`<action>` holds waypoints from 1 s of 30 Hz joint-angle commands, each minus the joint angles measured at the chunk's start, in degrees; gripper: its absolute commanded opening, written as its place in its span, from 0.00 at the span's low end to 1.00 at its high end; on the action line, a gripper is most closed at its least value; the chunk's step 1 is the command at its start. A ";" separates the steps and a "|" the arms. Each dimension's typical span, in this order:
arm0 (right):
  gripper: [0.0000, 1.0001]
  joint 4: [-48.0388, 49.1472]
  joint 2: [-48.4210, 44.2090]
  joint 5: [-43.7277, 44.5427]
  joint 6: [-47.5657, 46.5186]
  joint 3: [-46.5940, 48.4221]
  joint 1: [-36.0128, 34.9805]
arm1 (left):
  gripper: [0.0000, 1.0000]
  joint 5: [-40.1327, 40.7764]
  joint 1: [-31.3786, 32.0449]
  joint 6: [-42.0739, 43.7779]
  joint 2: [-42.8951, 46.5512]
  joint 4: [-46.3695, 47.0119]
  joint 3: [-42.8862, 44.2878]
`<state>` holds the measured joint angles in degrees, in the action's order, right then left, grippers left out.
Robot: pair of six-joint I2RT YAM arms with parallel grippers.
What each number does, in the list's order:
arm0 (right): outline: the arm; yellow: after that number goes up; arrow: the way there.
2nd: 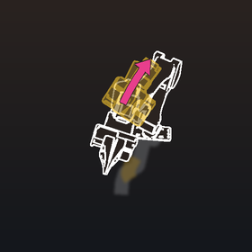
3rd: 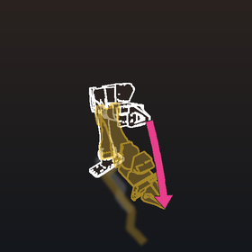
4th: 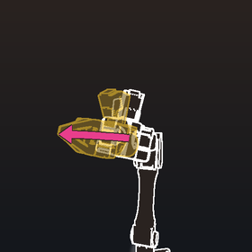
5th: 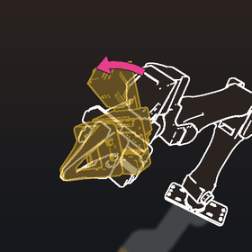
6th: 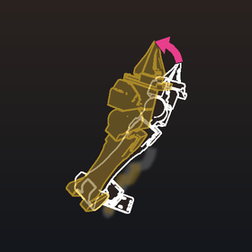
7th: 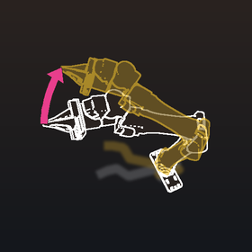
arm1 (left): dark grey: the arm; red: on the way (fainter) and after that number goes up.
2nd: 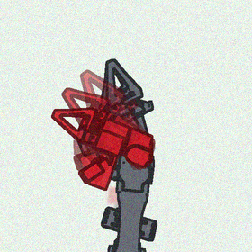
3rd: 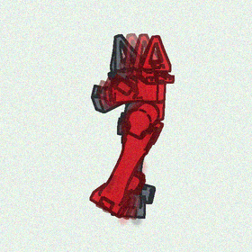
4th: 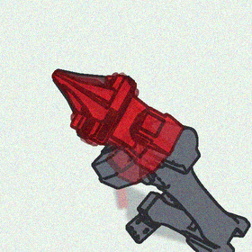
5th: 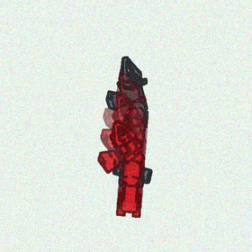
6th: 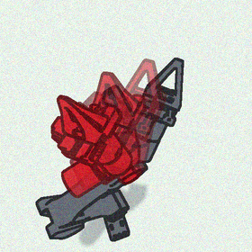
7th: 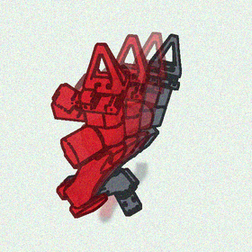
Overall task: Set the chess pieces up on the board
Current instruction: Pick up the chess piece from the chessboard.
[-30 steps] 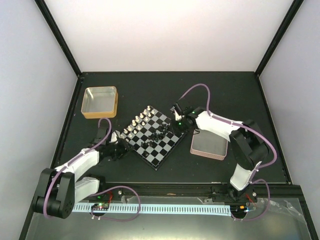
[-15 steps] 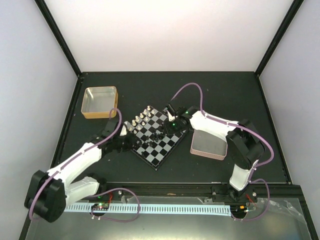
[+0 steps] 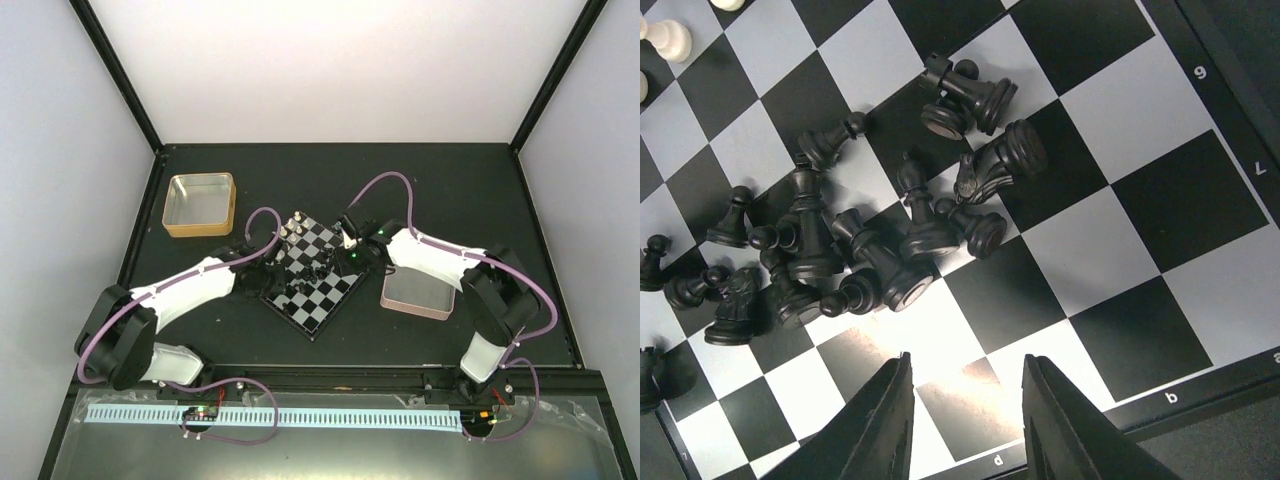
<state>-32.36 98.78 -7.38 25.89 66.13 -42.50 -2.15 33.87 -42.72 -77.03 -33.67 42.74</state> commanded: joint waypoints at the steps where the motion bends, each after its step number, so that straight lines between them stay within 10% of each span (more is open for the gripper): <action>1: 0.32 1.33 -2.51 1.05 0.61 -0.85 -0.14 | 0.37 1.27 0.63 1.57 -2.25 -1.17 3.05; 30: 0.28 5.69 -6.80 -1.66 4.25 -4.88 -0.13 | 0.07 1.76 2.07 3.96 -7.16 -1.66 5.34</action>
<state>-29.04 94.98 -6.72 28.88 62.15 -42.50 -1.50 35.11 -40.03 -85.36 -34.52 46.39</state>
